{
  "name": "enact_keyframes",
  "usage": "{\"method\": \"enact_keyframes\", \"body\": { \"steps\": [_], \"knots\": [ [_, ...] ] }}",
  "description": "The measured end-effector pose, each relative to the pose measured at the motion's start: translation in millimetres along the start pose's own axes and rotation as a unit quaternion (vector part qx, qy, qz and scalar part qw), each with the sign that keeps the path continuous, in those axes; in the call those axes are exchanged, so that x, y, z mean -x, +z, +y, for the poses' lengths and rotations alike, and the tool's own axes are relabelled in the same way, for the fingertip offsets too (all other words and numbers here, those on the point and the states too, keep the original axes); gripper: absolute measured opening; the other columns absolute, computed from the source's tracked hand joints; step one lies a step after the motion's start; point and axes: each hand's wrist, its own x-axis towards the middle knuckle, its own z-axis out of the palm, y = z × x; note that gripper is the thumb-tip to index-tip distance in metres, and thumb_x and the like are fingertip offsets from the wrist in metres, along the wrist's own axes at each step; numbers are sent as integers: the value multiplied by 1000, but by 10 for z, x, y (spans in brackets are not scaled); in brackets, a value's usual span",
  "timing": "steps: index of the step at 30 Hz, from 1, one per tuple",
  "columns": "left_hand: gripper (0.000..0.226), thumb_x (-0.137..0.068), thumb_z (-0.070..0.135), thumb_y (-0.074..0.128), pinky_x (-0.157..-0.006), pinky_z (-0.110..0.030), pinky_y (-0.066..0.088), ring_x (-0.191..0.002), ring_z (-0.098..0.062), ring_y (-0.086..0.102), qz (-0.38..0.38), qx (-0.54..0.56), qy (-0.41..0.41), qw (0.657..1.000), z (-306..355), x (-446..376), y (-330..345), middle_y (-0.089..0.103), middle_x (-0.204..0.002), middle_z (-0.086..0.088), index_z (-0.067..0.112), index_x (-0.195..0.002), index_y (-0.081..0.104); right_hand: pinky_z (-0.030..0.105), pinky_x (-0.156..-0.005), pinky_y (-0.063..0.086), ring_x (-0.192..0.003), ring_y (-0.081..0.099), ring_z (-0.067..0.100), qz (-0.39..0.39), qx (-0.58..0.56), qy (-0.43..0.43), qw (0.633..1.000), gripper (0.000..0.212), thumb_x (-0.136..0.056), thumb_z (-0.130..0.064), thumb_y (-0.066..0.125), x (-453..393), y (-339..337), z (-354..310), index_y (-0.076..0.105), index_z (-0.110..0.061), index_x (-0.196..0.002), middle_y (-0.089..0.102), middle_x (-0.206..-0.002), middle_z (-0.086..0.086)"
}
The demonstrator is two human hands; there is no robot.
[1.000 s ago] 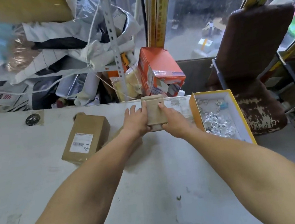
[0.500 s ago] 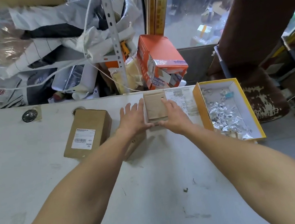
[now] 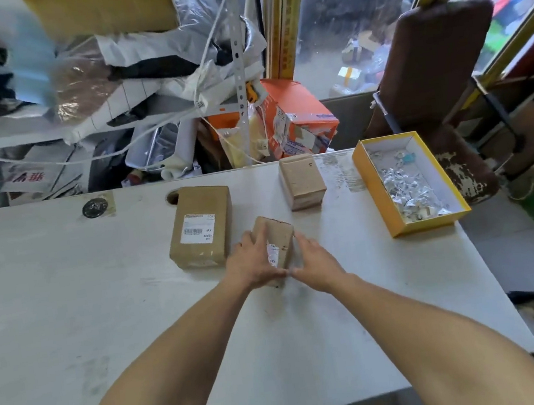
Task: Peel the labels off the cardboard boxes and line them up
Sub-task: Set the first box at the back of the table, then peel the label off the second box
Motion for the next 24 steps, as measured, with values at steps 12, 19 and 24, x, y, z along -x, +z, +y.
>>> {"method": "enact_keyframes", "body": {
  "steps": [12, 19, 24],
  "knots": [
    [123, -61, 62, 82, -85, -49, 52, -112, -36, 57, 7, 51, 39, 998, -287, 837, 314, 42, -130, -12, 28, -151, 5, 40, -100, 45, -126, 49, 23, 3, 5, -7, 1000, 103, -79, -42, 73, 763, 540, -178, 3, -29, -154, 33, -150, 5],
    [132, -62, 37, 91, -91, -44, 52, -115, -37, 56, -35, 66, 65, 995, -338, 1206, 575, 33, -141, -16, 27, -151, -5, 34, -105, 38, -139, 33, 19, -67, 5, -37, 997, 98, -84, -45, 64, 1144, 627, -25, -1, -28, -155, 10, -160, -5],
    [137, -60, 41, 90, -102, -44, 48, -136, -33, 40, 0, 125, 80, 989, -271, 1450, 940, 12, -159, -11, 33, -152, -12, 35, -106, 38, -135, 38, 19, -6, 8, -43, 999, 72, -94, -37, 55, 1334, 703, 138, 14, -28, -153, 28, -155, 1]
  ]
}}
